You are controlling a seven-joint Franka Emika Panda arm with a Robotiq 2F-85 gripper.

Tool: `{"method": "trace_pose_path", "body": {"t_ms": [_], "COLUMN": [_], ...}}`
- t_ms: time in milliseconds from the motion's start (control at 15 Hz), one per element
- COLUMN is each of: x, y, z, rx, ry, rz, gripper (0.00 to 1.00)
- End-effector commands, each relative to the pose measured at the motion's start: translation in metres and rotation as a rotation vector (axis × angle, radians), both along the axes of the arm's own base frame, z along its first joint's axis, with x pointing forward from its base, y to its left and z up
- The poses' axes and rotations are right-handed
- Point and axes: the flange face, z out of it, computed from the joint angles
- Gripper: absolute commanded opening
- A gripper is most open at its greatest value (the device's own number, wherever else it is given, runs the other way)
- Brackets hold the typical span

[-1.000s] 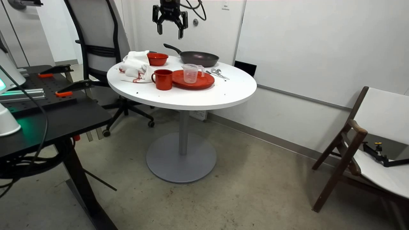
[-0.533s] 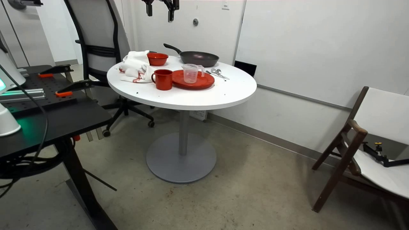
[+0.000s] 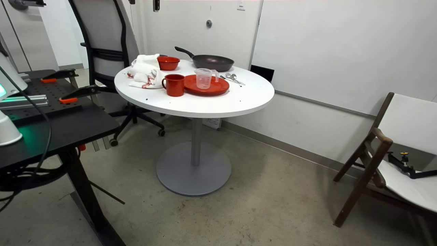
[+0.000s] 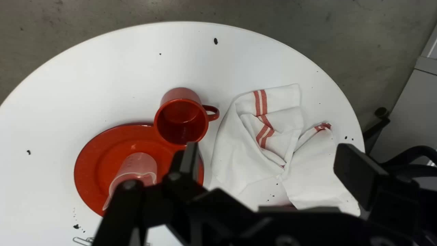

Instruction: Pick up the red mug then set it down again

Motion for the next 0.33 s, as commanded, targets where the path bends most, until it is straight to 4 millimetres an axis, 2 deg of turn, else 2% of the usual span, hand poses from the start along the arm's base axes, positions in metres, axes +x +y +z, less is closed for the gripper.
{"method": "trace_pose_path", "body": {"t_ms": [0,267], "x": [-0.0038,-0.0089], "y": [0.0035,0.005], "z": [0.0017,0.003], "rx": [0.0,0.002], "ry": [-0.003,-0.008], "rz": [0.006,0.007], "gripper": [1.0,1.0]}}
